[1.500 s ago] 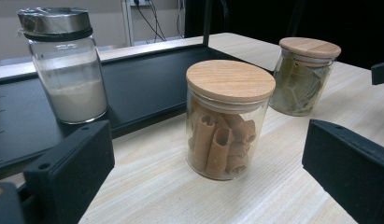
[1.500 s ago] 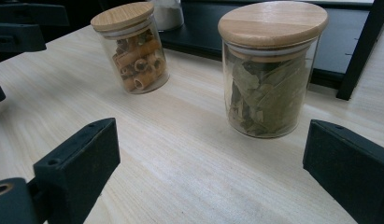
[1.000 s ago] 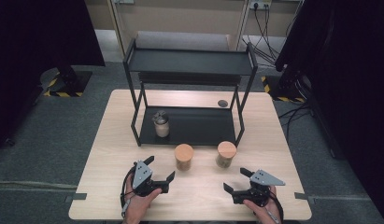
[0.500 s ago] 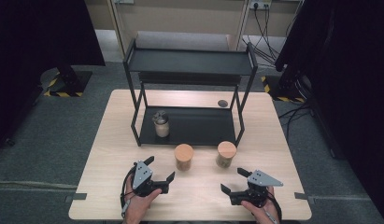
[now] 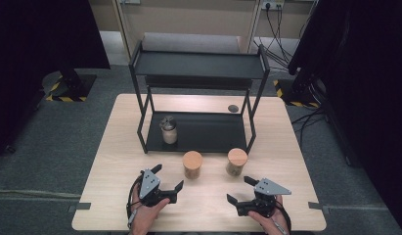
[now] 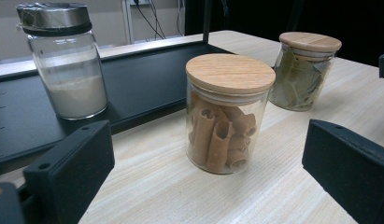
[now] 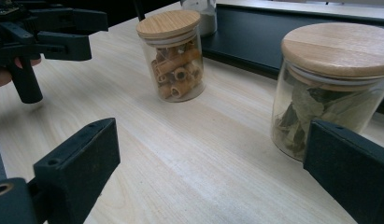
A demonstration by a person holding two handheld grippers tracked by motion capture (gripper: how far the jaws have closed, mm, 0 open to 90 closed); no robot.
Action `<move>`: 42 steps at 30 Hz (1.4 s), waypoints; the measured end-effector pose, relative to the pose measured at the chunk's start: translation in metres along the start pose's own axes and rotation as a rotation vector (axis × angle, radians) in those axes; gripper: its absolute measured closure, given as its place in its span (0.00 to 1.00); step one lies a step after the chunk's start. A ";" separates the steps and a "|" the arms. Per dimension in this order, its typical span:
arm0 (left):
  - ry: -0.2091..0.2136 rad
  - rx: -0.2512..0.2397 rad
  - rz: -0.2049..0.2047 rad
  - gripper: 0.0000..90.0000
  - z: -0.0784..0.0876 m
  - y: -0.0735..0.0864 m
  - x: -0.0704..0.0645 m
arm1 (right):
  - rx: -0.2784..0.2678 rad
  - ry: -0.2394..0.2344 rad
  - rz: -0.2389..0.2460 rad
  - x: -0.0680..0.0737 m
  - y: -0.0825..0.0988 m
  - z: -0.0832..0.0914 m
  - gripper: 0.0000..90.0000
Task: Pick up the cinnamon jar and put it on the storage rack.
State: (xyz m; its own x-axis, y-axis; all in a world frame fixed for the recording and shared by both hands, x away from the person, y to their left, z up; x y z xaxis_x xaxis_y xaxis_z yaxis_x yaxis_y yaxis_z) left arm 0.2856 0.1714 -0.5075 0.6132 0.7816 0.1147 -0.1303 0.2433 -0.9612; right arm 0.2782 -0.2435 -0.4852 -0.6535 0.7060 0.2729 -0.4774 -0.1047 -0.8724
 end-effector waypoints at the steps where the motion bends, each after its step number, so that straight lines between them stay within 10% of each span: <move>1: 0.000 0.000 0.000 0.02 0.000 0.000 0.000 | 0.002 -0.001 -0.001 0.000 0.000 0.000 0.05; 42: -0.002 0.006 0.000 0.02 0.000 0.001 0.002 | 0.016 -0.042 0.050 0.013 -0.014 -0.014 0.05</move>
State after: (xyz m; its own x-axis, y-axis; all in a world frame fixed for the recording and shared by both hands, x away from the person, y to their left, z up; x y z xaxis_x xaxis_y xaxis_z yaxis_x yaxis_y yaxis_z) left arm 0.2868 0.1732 -0.5086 0.6114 0.7829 0.1152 -0.1351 0.2467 -0.9596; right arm 0.2841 -0.2230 -0.4752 -0.7007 0.6698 0.2457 -0.4524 -0.1507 -0.8790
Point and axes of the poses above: each handheld gripper's, and its own axes: z roughly backward along the jaws, y roughly out of its underside, x roughly to its left, the point moved 10 cm from there along -z, roughly forward along the jaws, and after that the axes turned 9 degrees about -z, right-handed, at the moved point
